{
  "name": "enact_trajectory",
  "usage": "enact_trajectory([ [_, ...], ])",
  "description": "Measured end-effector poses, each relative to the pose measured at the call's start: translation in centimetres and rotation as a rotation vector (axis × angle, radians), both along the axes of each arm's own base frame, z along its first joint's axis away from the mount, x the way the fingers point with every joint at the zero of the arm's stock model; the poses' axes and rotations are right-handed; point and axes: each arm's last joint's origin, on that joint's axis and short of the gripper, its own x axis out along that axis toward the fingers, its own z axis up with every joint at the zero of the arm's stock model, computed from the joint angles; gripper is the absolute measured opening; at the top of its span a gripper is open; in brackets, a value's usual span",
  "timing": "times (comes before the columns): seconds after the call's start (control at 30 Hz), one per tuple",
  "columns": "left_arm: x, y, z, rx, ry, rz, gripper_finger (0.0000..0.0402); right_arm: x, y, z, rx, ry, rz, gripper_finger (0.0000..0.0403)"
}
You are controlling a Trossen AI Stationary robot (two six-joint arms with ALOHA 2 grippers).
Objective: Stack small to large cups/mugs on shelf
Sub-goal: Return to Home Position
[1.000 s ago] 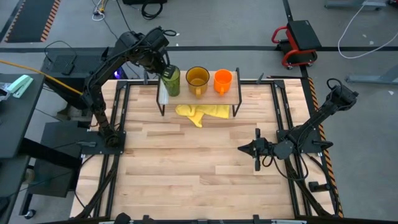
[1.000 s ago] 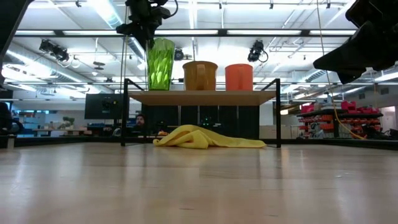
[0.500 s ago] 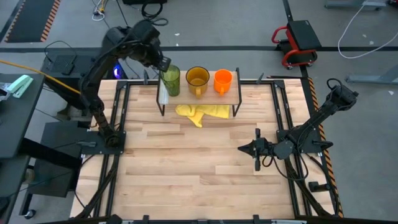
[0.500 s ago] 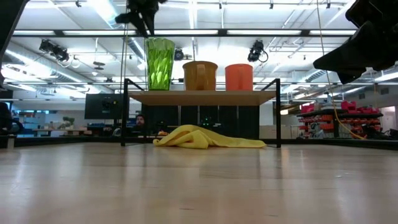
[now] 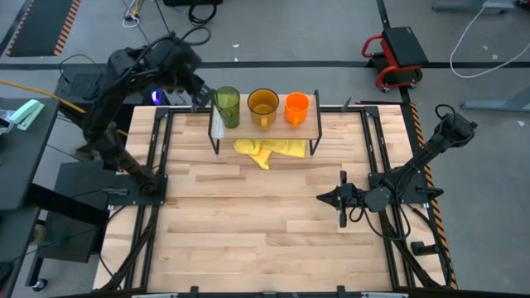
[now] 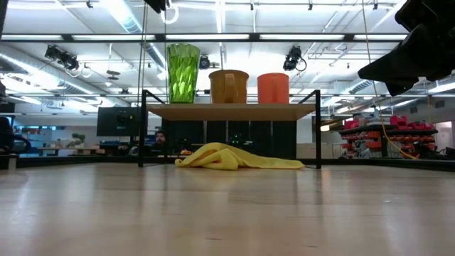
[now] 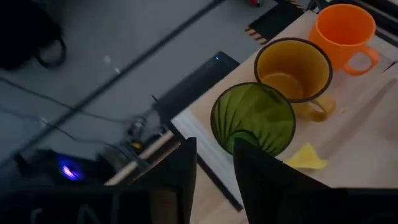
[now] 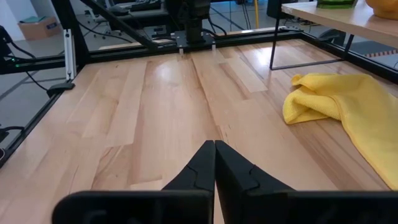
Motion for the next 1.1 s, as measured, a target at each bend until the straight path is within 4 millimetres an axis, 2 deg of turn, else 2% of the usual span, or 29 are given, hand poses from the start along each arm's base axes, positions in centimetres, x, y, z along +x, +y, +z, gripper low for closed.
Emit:
enact_trajectory([
  [0.2,-1.0,-2.4,1.2,0.134,0.027,-0.001,0.0104,0.0,0.0,0.0,0.000,0.000,0.000,0.0015],
  [0.33,-1.6,-3.1,1.6,0.160,0.014,0.001,0.0101,0.0,0.0,0.0,0.000,0.000,0.001,0.0017],
  [0.43,-1.6,-3.5,1.7,0.138,-0.034,0.032,0.0102,0.0,0.1,0.0,-0.002,0.005,0.023,0.0015],
  [0.8,-1.3,-3.5,1.5,0.135,-0.022,0.005,0.0101,0.0,0.1,0.0,-0.005,0.006,0.027,0.0016],
  [0.93,-2.5,-4.3,0.8,0.058,-0.059,0.006,0.0105,0.0,0.1,0.0,0.000,0.006,0.026,0.0015],
  [1.1,-3.2,-5.9,-2.0,0.003,-0.065,-0.005,0.0105,0.0,0.2,0.0,0.099,0.000,0.024,0.0017],
])
